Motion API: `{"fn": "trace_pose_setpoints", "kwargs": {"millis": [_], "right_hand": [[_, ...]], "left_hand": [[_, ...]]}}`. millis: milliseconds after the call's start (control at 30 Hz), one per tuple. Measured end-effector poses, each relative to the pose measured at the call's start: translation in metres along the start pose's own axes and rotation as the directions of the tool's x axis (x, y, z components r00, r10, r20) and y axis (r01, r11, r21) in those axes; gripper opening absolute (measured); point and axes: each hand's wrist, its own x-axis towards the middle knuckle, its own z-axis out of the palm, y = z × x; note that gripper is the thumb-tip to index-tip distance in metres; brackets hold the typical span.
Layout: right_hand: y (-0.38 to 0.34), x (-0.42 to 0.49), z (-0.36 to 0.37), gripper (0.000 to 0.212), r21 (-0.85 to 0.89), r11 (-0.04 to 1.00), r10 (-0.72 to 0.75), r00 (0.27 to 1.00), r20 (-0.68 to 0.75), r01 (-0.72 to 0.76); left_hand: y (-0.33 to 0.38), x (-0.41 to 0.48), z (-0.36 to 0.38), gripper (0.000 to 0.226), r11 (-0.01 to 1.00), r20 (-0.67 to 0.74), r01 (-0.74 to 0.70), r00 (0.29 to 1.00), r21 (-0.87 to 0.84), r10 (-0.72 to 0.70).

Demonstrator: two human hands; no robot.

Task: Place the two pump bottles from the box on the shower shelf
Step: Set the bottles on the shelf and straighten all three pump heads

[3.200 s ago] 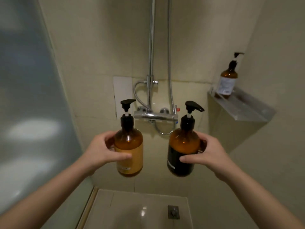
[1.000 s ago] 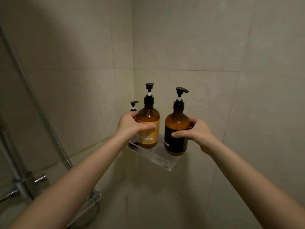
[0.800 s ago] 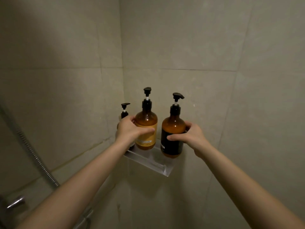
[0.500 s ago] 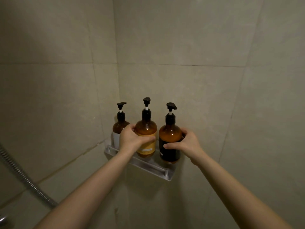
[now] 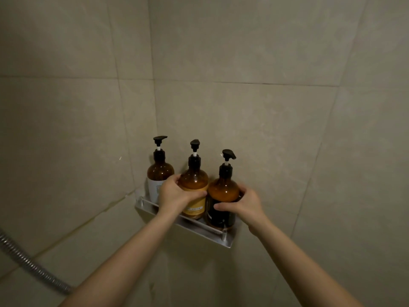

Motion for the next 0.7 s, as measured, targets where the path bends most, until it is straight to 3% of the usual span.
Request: {"fn": "trace_pose_setpoints", "kwargs": {"millis": [200, 333, 533, 700], "right_hand": [[0.002, 0.001, -0.003, 0.056, -0.025, 0.999, -0.022, 0.998, 0.053, 0.024], [0.004, 0.0, -0.006, 0.066, -0.014, 1.0, -0.016, 0.995, 0.1, 0.018], [0.003, -0.003, -0.007, 0.065, 0.004, 1.0, -0.011, 0.991, 0.134, 0.011], [-0.007, -0.004, -0.009, 0.062, -0.083, 0.996, 0.045, 0.985, 0.168, -0.031]], "left_hand": [[-0.013, 0.004, -0.003, 0.067, 1.0, 0.054, -0.016, 0.998, -0.012, 0.017], [-0.017, 0.004, -0.006, 0.071, 0.998, 0.081, -0.057, 0.995, -0.025, 0.059], [-0.018, 0.007, -0.013, 0.064, 0.992, 0.141, -0.13, 0.982, 0.0, 0.129], [-0.017, 0.008, -0.015, 0.076, 0.981, 0.174, -0.178, 0.971, 0.081, 0.162]]}}
